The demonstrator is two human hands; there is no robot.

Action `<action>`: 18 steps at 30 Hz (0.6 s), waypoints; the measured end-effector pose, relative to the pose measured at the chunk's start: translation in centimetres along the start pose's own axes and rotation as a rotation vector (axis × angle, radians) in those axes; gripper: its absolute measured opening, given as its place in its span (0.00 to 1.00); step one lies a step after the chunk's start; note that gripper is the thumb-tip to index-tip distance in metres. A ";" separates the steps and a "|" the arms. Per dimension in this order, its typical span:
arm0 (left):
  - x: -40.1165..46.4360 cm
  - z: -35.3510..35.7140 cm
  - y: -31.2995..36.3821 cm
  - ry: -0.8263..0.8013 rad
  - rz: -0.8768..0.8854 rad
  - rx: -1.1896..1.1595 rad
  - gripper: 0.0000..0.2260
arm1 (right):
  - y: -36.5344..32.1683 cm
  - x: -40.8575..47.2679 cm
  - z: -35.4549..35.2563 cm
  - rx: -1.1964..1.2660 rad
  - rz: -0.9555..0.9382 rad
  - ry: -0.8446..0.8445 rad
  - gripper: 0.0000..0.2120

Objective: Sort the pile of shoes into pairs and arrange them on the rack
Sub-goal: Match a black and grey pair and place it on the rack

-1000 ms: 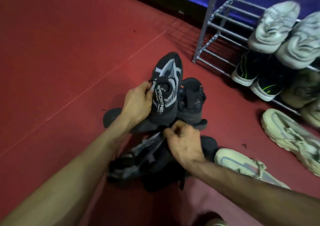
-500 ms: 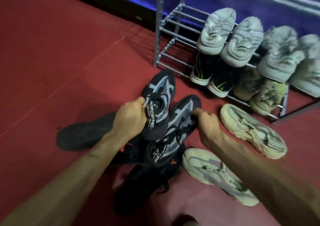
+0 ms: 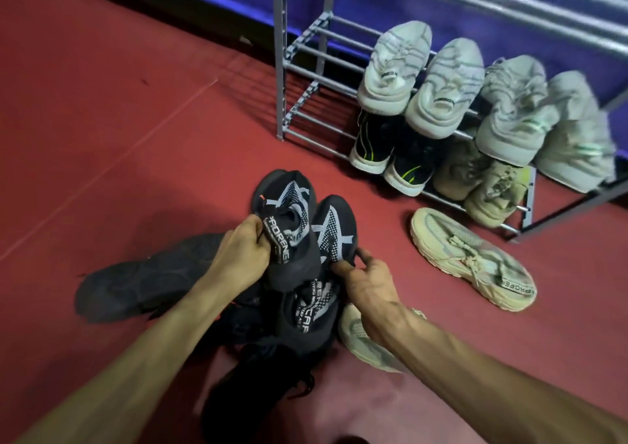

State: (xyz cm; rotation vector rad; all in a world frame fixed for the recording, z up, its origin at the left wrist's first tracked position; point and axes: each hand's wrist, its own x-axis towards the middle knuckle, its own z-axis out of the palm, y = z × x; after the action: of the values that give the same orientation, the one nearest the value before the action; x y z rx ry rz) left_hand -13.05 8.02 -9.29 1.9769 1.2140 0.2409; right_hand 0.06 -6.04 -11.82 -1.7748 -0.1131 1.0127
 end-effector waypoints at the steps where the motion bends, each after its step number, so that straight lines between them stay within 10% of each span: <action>1: -0.6 -0.1 0.4 0.029 0.023 -0.012 0.06 | -1.0 -0.5 -0.6 -0.041 -0.064 0.001 0.21; 8: -3.5 -3.6 6.9 0.266 0.300 -0.102 0.02 | -13.0 -6.1 -6.9 -0.315 -0.456 0.128 0.13; 18: -0.6 -5.1 25.8 0.202 0.717 -0.140 0.12 | -26.3 -14.8 -19.3 -0.229 -0.447 0.520 0.07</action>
State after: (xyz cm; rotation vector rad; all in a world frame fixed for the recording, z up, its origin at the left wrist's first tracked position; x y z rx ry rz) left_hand 1.30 4.20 12.43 2.2274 0.5312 0.8739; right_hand 13.35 -15.73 20.02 -2.0435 -0.2912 0.2122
